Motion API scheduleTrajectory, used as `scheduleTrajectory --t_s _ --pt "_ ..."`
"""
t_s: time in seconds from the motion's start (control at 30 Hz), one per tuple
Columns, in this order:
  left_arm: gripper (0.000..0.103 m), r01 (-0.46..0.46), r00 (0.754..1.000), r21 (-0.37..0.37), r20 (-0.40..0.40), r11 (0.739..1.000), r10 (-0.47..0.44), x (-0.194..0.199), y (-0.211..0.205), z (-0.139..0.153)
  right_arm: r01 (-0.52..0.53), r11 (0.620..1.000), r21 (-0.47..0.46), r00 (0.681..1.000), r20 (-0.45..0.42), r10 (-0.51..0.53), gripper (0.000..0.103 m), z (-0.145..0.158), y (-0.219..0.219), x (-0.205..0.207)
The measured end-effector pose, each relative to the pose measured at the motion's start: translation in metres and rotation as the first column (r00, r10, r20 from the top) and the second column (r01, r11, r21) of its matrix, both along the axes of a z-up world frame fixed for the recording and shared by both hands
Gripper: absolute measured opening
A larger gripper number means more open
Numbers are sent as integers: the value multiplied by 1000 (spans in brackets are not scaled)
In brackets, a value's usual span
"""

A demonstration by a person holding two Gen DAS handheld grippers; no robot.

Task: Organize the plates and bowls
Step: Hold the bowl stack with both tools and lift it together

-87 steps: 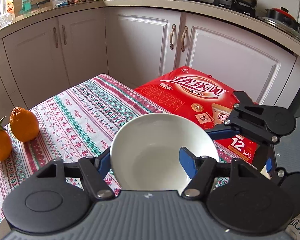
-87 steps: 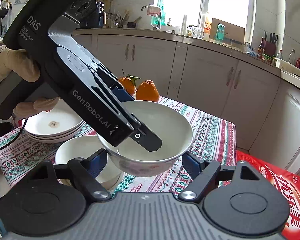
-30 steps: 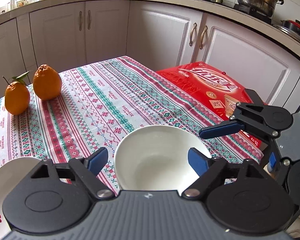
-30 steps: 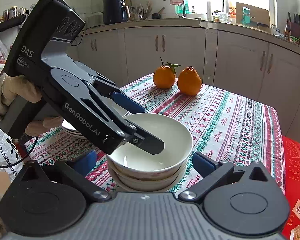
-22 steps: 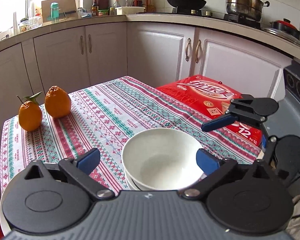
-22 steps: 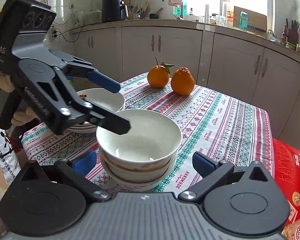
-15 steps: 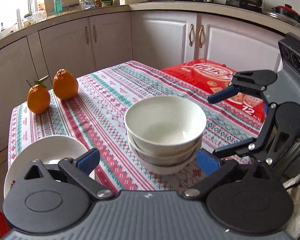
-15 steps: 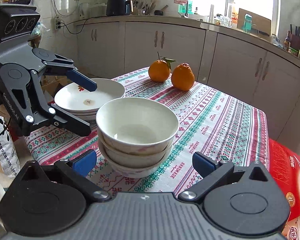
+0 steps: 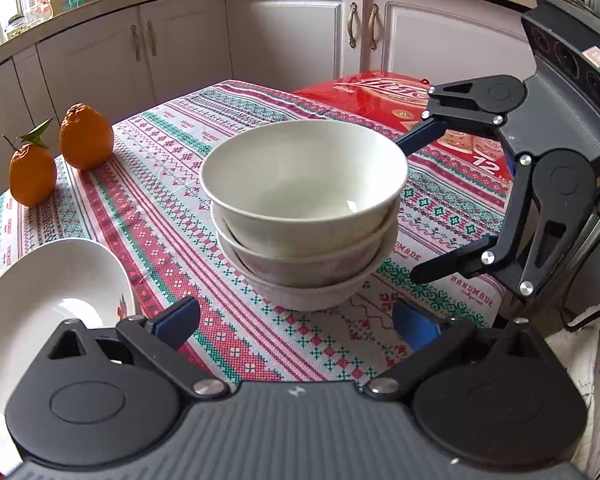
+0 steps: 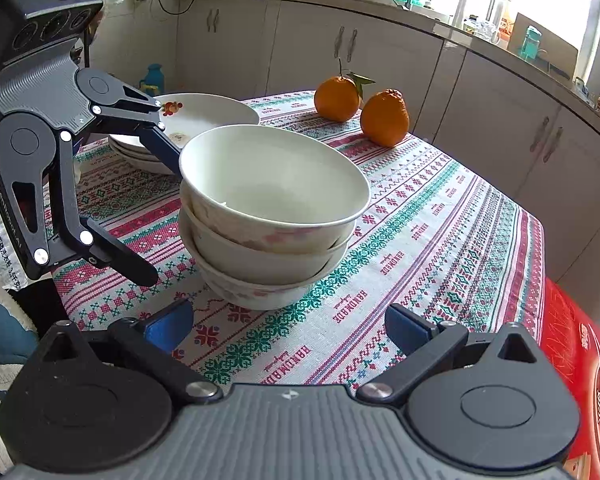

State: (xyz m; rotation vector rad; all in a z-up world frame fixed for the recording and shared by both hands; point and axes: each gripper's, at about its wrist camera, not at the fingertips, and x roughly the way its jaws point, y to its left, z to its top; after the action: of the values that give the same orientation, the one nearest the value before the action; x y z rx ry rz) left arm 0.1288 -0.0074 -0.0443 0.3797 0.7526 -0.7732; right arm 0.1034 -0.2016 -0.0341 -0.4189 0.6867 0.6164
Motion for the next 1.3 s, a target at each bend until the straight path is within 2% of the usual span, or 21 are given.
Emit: scheduleTrajectory --t_s 0.2,0.3,0.37,0.53,0.73,0.8,1.17,1.3 --pt "102 24 1000 33 -1 999 -24 10 -4 -7 -77 995 -58 997 -7 77 103 -5 6 15" --pt "102 45 998 28 -42 999 -44 18 -4 -11 -123 989 -83 992 -21 122 103 -6 8 22" --pt "102 61 997 35 -41 998 -60 21 -5 -12 -156 983 -91 988 -34 154 103 -6 9 27" --pt "100 119 992 37 -42 992 -118 28 -9 -11 -251 962 -106 967 -73 245 103 -7 13 37" --pt "97 192 979 34 -71 981 -189 36 -11 -9 -323 942 -92 942 -123 311 97 -7 19 53" --pt "91 223 973 43 -79 974 -219 38 -11 -9 -343 935 -89 934 -135 330 95 -6 20 54" --pt "84 310 944 47 -137 949 -302 52 -13 -9 -389 918 -72 909 -191 371 90 -5 24 63" --pt "76 324 936 39 -156 945 -314 55 -12 -8 -396 916 -64 904 -202 376 88 -5 24 65"
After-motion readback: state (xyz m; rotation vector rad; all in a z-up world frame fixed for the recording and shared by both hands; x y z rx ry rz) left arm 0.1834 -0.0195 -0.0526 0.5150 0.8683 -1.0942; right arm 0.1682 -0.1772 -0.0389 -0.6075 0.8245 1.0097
